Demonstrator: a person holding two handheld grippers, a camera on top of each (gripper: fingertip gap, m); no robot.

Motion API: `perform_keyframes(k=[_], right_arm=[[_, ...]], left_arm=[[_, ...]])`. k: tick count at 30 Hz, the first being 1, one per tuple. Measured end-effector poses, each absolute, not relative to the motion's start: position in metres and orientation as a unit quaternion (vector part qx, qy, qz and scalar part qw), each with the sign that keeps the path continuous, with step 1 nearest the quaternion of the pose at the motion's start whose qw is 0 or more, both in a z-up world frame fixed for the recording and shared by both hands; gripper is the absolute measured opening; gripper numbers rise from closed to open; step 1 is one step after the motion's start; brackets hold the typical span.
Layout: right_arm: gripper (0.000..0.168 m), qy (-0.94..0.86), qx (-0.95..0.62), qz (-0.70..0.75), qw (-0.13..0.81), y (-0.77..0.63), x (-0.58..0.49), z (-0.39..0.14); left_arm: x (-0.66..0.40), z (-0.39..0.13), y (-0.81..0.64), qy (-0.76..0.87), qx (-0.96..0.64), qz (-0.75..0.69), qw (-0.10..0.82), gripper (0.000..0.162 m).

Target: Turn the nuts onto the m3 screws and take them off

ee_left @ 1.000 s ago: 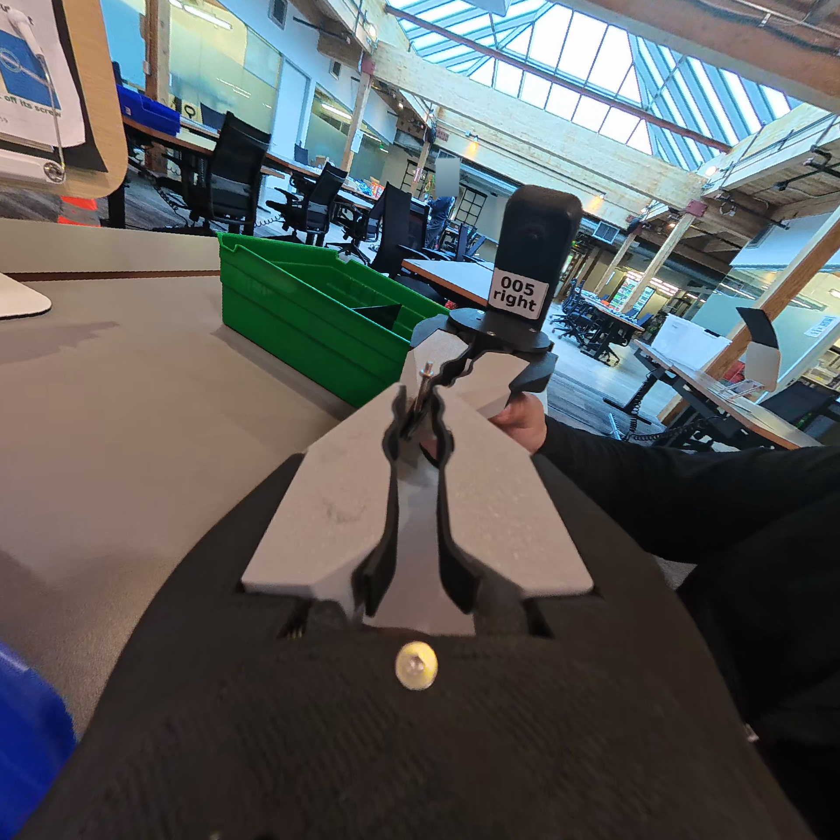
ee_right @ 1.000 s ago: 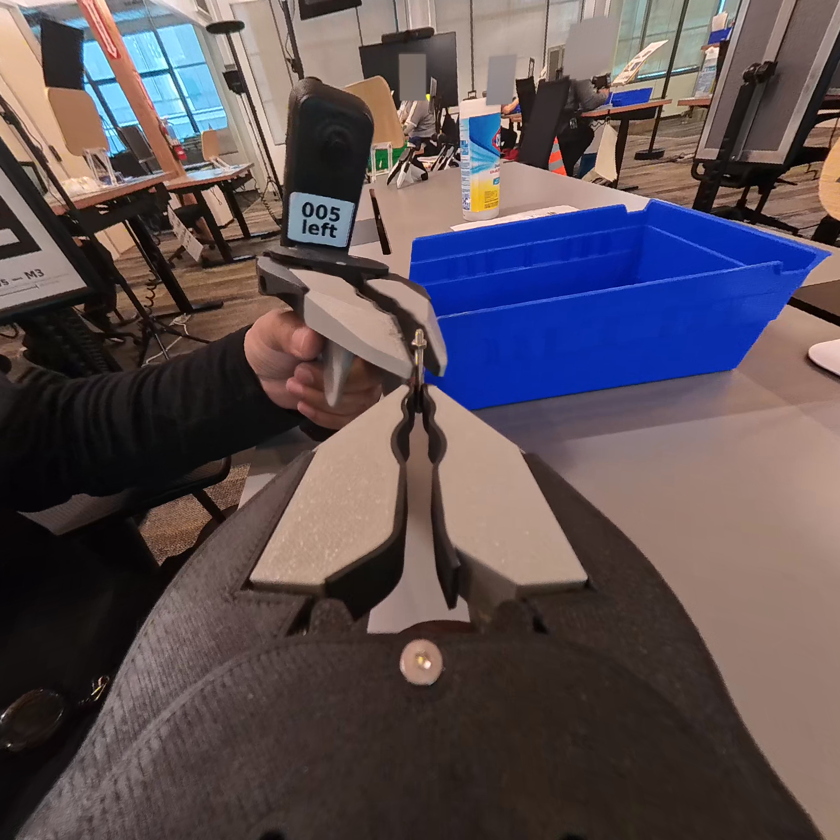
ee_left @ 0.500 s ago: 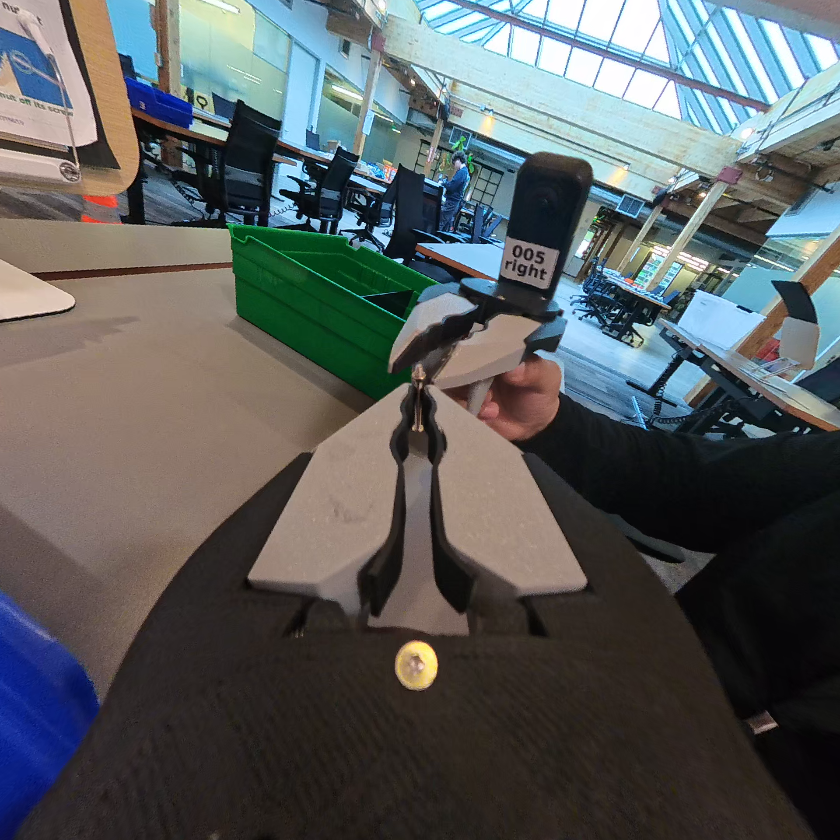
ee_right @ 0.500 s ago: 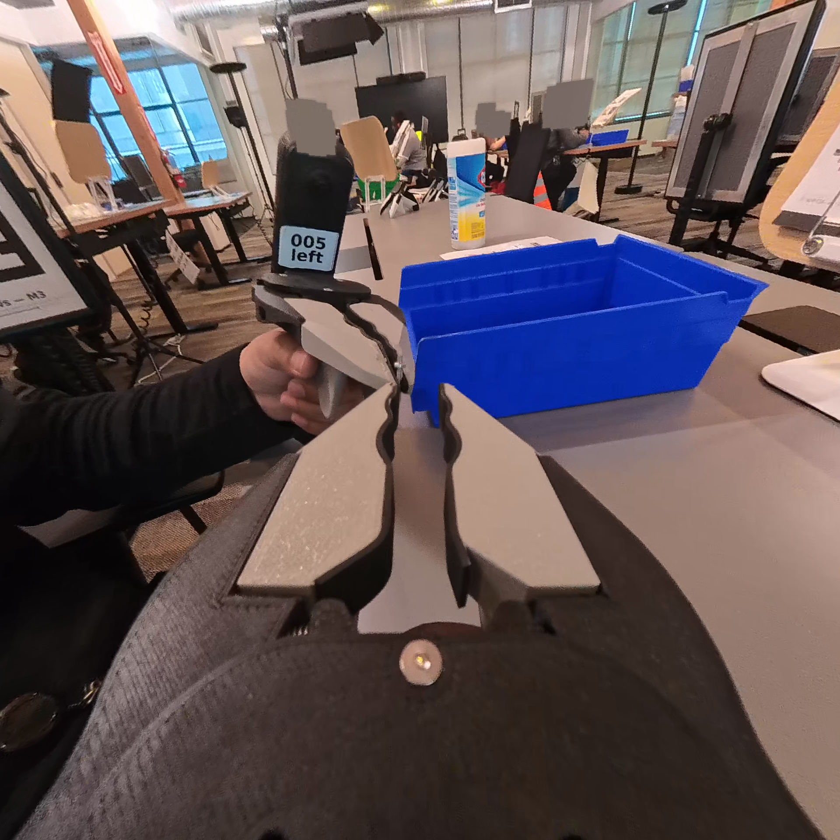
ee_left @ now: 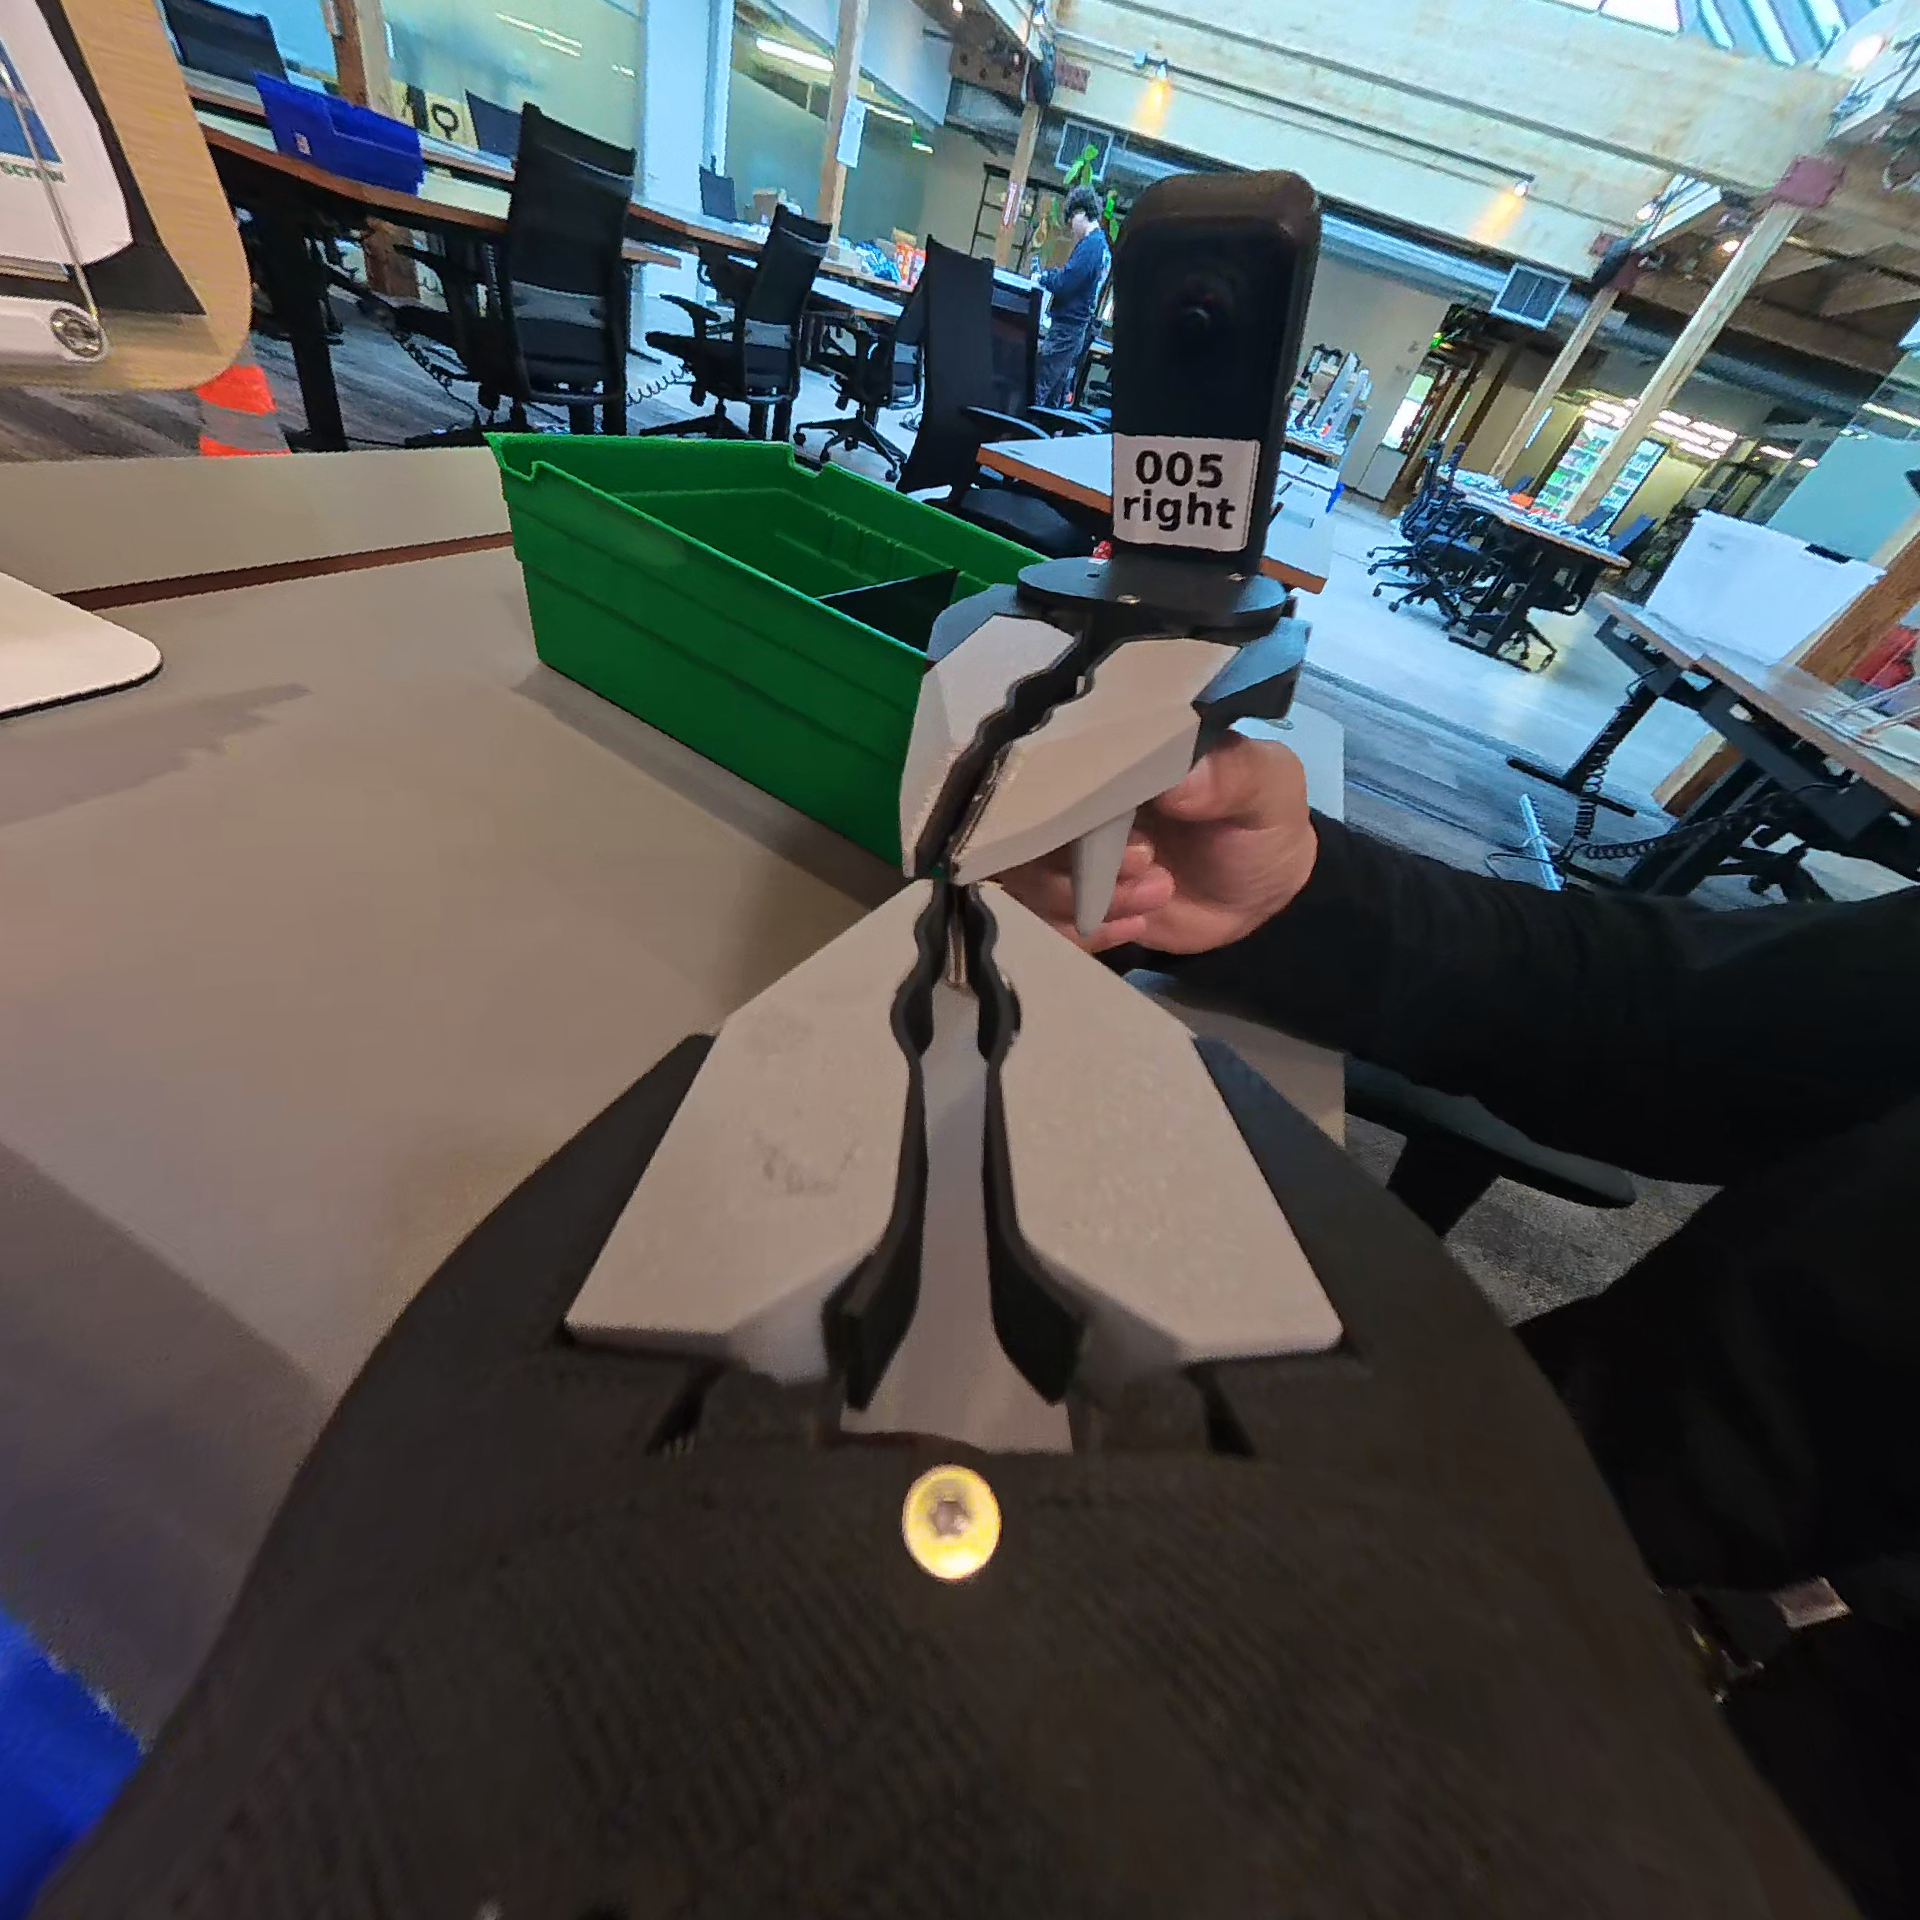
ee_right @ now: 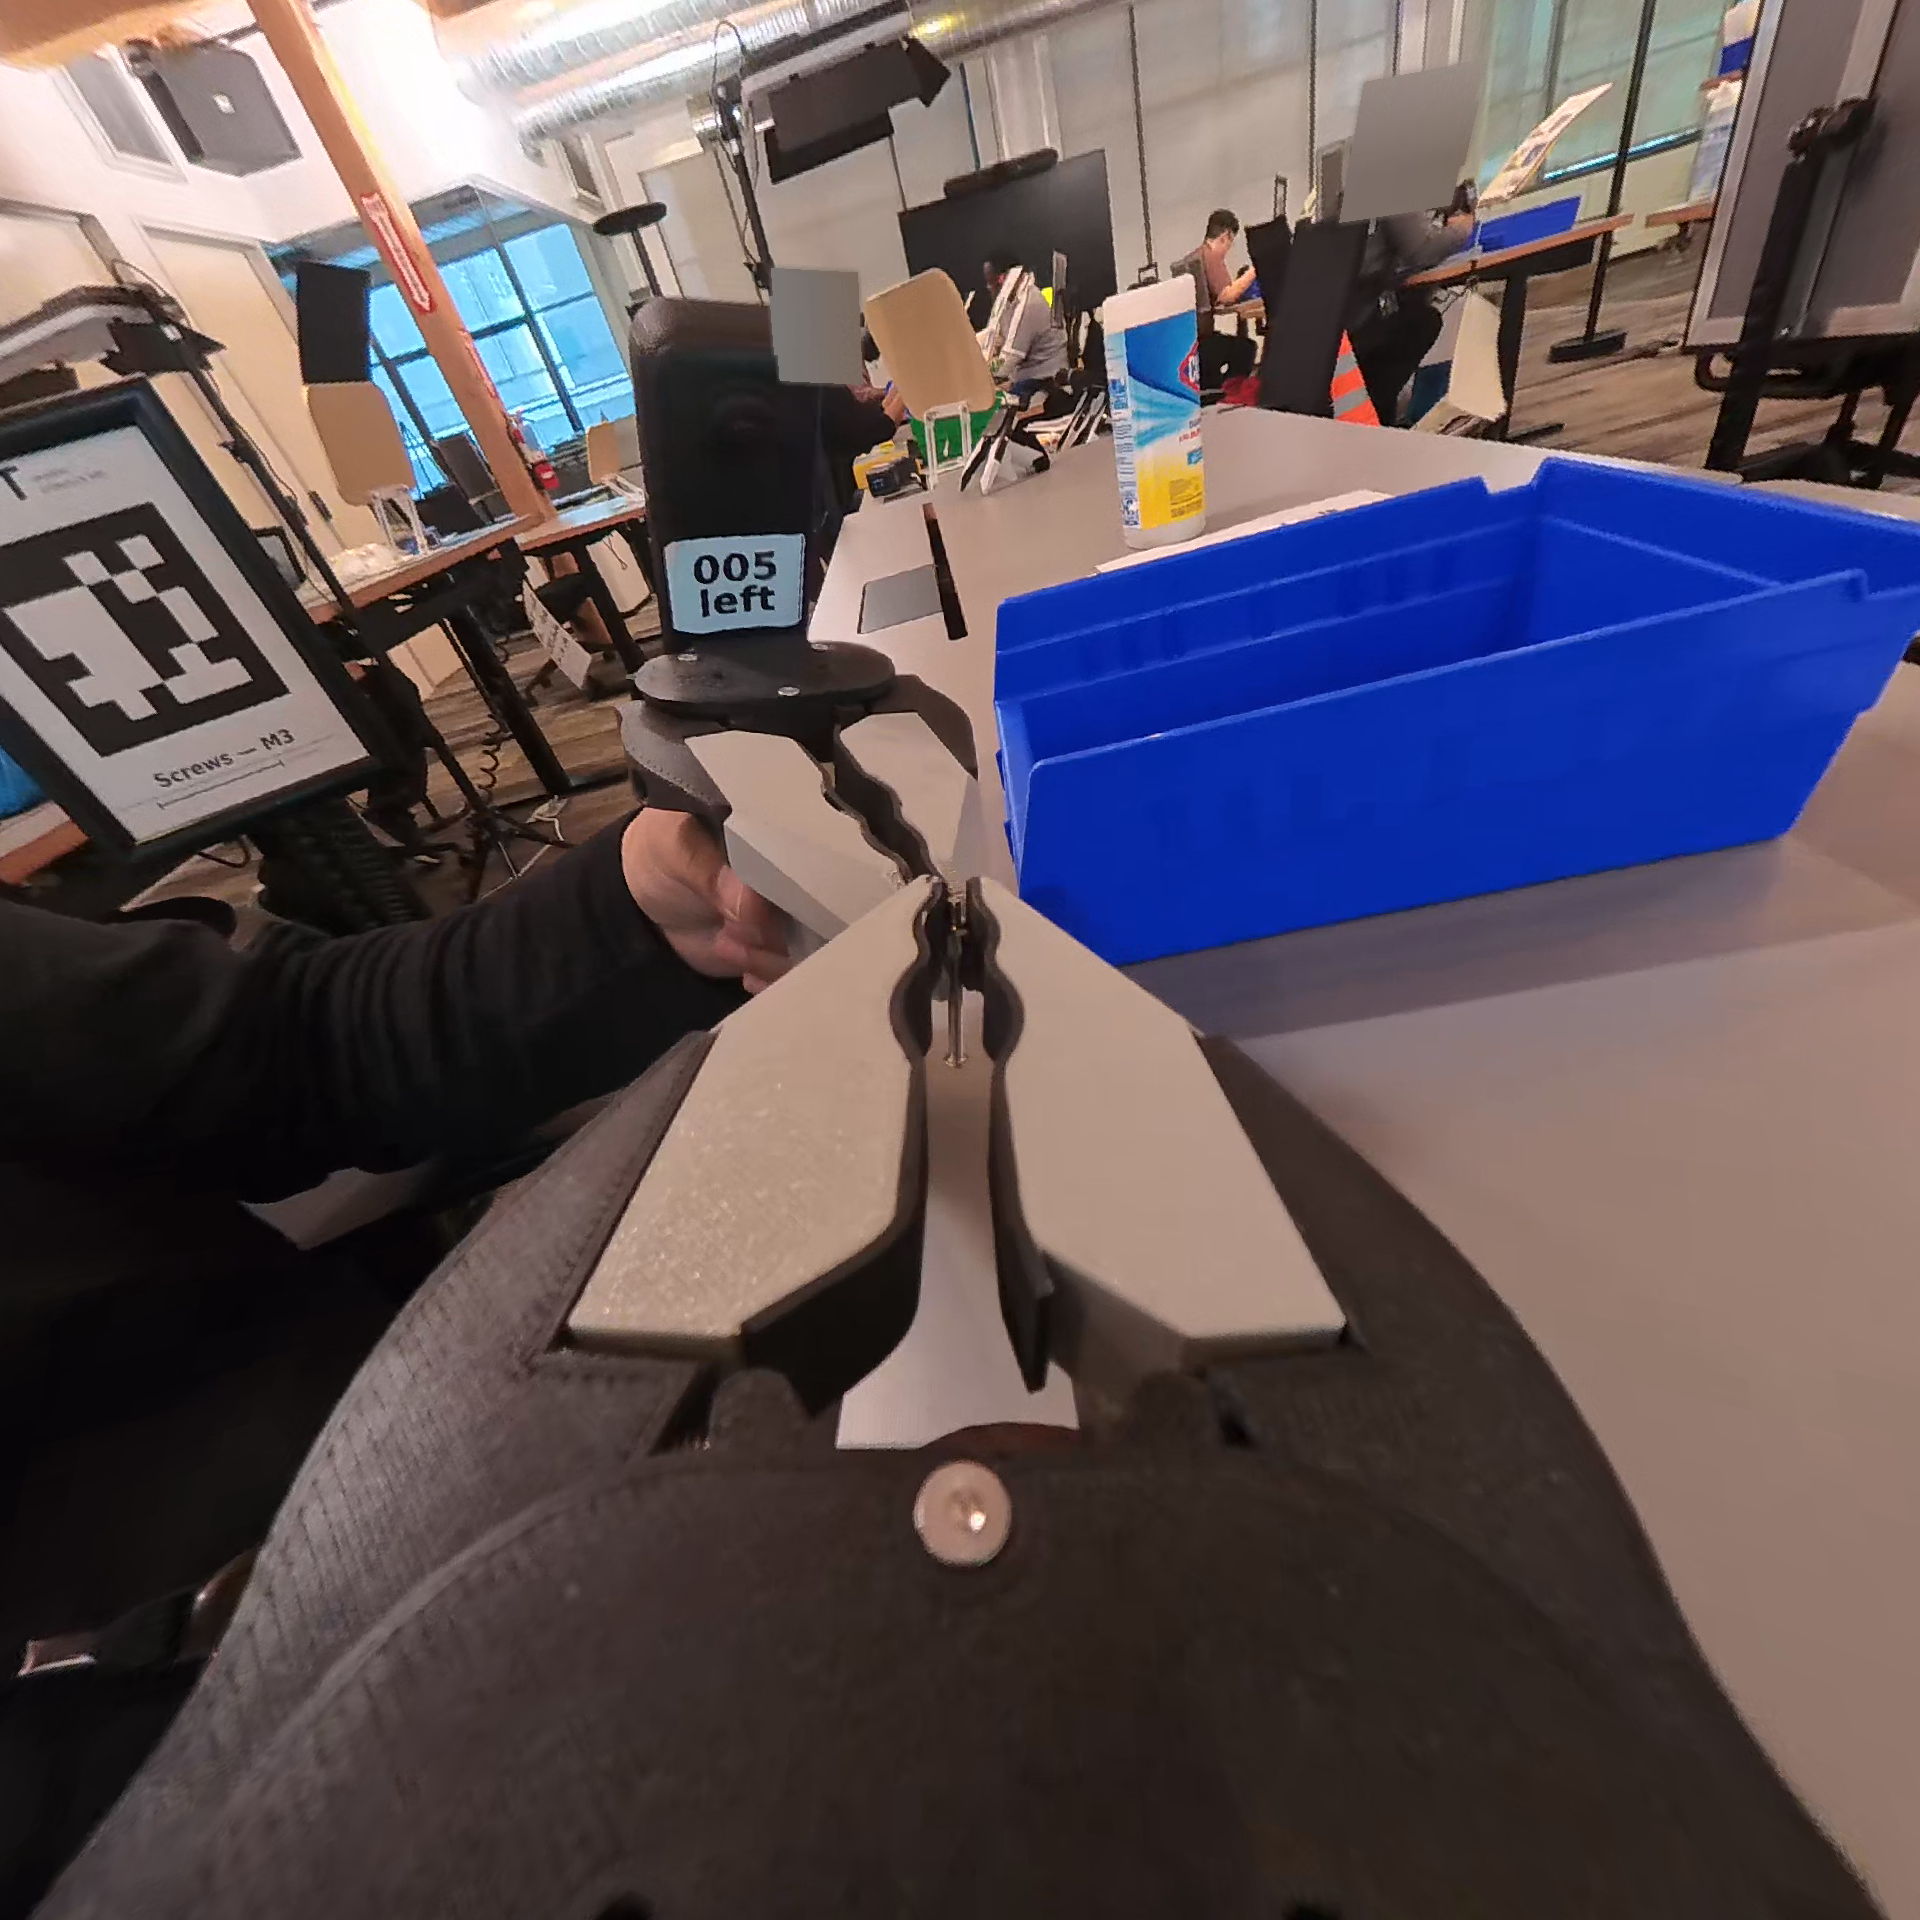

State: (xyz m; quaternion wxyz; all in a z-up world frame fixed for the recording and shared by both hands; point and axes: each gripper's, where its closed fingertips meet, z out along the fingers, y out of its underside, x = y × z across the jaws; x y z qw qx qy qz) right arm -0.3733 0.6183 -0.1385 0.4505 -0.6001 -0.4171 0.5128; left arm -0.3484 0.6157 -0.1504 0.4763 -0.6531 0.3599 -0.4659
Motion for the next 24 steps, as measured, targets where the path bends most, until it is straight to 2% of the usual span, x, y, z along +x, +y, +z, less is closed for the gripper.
perform_keyframes(k=[5,8,9,10,24], right_arm=[[0.000,-0.408,-0.602,0.515,0.454,0.6204,-0.3733,-0.1376],[0.000,-0.405,-0.602,0.519,0.453,0.6203,-0.3734,-0.1367],[0.000,-0.404,-0.602,0.518,0.453,0.6206,-0.3734,-0.1367],[0.000,-0.405,-0.602,0.518,0.454,0.6207,-0.3733,-0.1366],[0.000,-0.404,-0.601,0.519,0.454,0.6201,-0.3733,-0.1358]], left_arm=[[-0.3485,-0.1486,0.6164,0.345,-0.650,-0.480,0.478,0.001],[-0.3477,-0.1510,0.6177,0.342,-0.653,-0.474,0.481,0.016],[-0.3471,-0.1517,0.6172,0.344,-0.653,-0.474,0.480,0.014],[-0.3463,-0.1519,0.6156,0.347,-0.651,-0.475,0.480,0.002],[-0.3459,-0.1573,0.6147,0.337,-0.652,-0.486,0.474,0.003]])
